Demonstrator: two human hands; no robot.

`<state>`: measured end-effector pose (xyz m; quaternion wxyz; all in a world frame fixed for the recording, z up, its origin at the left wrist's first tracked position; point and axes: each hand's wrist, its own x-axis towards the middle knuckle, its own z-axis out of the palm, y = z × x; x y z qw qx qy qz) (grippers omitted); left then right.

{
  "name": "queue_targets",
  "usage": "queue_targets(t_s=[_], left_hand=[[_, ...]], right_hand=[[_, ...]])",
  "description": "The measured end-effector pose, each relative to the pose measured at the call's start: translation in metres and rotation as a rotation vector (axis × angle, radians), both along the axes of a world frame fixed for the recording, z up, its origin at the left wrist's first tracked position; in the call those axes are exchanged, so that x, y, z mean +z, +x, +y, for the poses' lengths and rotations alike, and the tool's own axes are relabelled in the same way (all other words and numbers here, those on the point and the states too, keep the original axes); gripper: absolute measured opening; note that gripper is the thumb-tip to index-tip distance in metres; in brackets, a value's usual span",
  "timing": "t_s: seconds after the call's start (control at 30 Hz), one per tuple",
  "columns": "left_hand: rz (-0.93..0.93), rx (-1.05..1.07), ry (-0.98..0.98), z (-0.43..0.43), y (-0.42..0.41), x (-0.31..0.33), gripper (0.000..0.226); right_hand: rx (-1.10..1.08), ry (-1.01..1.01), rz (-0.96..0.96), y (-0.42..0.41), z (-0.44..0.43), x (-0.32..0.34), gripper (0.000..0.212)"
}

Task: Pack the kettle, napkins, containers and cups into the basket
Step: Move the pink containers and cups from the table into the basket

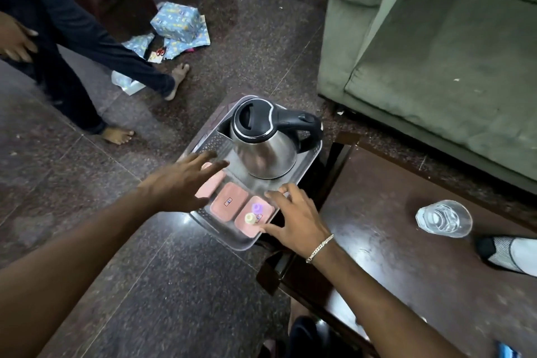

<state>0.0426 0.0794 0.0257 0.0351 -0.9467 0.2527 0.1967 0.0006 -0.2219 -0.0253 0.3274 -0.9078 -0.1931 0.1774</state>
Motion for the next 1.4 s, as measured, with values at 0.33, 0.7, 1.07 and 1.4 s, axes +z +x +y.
queue_targets(t_s=[0.33,0.7,1.07,1.4], left_hand=[[0.006,-0.167,-0.203,-0.147,-0.019,0.004,0.098],[0.318,-0.260,-0.279,-0.338,-0.102,-0.074,0.107],[0.403,0.002,-0.088,-0.395,-0.204,-0.123,0.092],[0.384,0.137,-0.125,-0.399,-0.217,-0.136,0.064]], right_hand=[[-0.187,-0.082,0.074,-0.036,-0.162,0.005,0.076],[-0.366,-0.107,0.301,-0.164,-0.315,-0.022,0.070],[-0.357,-0.256,0.340,-0.246,-0.290,-0.073,0.086],[-0.290,-0.423,0.150,-0.249,-0.281,-0.082,0.073]])
